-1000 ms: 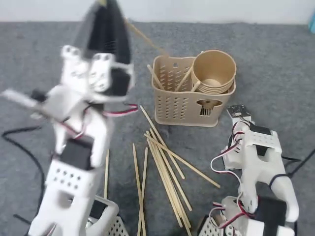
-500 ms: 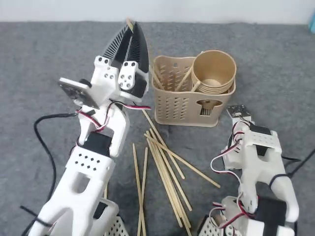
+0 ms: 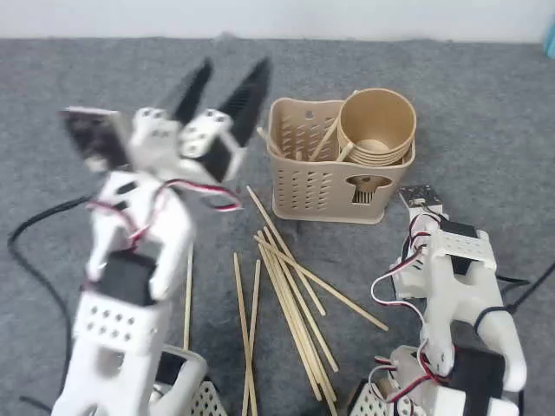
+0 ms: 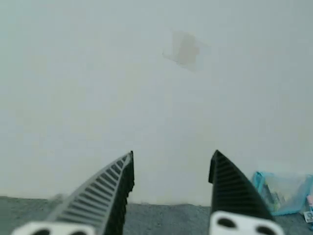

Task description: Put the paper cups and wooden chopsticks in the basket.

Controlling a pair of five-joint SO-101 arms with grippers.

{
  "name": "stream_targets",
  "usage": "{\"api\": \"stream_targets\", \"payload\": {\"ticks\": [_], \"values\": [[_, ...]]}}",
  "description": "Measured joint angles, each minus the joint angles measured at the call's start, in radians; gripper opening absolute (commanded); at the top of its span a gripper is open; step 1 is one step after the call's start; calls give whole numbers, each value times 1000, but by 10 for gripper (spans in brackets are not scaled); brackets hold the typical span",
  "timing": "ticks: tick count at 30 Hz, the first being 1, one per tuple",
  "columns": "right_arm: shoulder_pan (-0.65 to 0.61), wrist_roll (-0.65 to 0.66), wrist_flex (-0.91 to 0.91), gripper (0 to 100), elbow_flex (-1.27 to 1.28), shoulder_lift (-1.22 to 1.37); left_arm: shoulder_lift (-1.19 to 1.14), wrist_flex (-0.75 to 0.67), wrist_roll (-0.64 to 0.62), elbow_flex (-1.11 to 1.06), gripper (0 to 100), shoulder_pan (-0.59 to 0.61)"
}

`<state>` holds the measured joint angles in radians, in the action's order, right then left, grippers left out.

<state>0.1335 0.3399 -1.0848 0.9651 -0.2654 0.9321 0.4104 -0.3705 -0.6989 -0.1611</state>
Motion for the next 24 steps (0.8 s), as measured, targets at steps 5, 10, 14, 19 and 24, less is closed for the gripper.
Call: {"api": "stream_targets", "payload": {"ticks": [5, 10, 14, 19, 24], "values": [[0, 0, 0, 94, 0, 0, 97, 192, -41, 14, 222, 121], [0, 0, 0, 94, 0, 0, 60, 368, -118, -35, 222, 206], [0, 0, 0, 94, 0, 0, -91, 358, -193, -146, 221, 206], [0, 0, 0, 94, 0, 0, -313, 301, -279, -169, 221, 163], [0, 0, 0, 94, 0, 0, -577, 293, -358, -130, 221, 98]]}}
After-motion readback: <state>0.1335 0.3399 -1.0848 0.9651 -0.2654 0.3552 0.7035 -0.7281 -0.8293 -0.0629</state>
